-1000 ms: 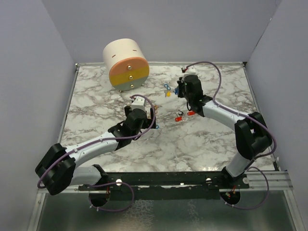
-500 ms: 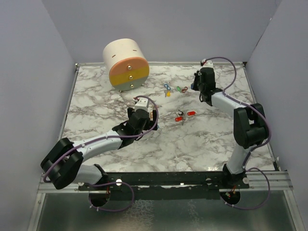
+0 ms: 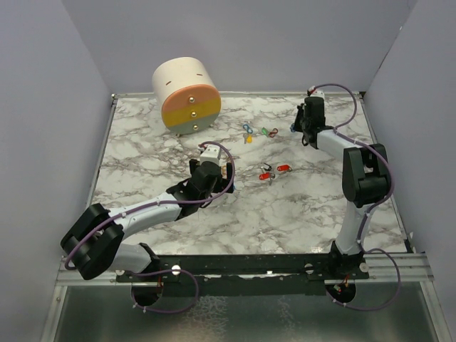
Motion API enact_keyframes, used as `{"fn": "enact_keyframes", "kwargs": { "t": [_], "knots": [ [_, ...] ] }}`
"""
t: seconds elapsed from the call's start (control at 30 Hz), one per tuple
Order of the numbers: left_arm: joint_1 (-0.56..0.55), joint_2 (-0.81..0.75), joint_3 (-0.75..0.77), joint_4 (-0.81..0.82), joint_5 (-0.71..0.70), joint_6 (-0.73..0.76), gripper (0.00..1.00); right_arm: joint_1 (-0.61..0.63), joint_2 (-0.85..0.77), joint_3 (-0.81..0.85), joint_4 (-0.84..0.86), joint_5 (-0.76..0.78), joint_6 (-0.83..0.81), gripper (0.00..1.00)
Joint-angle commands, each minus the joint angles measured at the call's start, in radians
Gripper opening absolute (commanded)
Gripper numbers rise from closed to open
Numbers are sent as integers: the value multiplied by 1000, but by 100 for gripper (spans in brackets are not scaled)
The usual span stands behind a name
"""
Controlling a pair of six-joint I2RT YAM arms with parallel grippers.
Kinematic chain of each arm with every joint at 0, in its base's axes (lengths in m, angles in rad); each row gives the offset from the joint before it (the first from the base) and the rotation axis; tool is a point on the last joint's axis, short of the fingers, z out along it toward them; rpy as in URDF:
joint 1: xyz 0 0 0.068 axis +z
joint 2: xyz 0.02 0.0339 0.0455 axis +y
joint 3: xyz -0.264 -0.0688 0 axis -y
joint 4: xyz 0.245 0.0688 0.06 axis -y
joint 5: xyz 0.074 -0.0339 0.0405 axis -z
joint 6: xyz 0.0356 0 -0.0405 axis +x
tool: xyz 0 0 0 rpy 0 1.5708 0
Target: Put the keys on the keyring
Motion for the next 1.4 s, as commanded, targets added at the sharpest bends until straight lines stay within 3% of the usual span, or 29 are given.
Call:
{"fn": "enact_keyframes", "kwargs": {
  "t": [0.0, 0.13, 0.23, 0.6, 0.83, 1.1, 1.37],
  "knots": [
    [4, -1, 20, 26, 21, -2, 99, -10, 28, 57, -32, 13, 20, 10],
    [4, -6, 17, 25, 22, -2, 99, -11, 7, 33, -15, 43, 23, 30],
    [4, -10, 17, 25, 20, -1, 99, -11, -21, 9, -4, 32, 23, 33],
    [5, -22, 9, 22, 4, 2, 99, 28, -306, -254, 43, -82, 20, 37],
    [6, -20, 4, 26, -1, 4, 99, 125, -483, -363, -72, -89, 19, 37],
    [5, -24, -9, 41, -6, 7, 98, 131, -582, -500, -132, -89, 64, 37],
    [7, 1, 0, 44, 4, 9, 99, 131, -543, -533, -123, -176, 87, 37]
  ]
}}
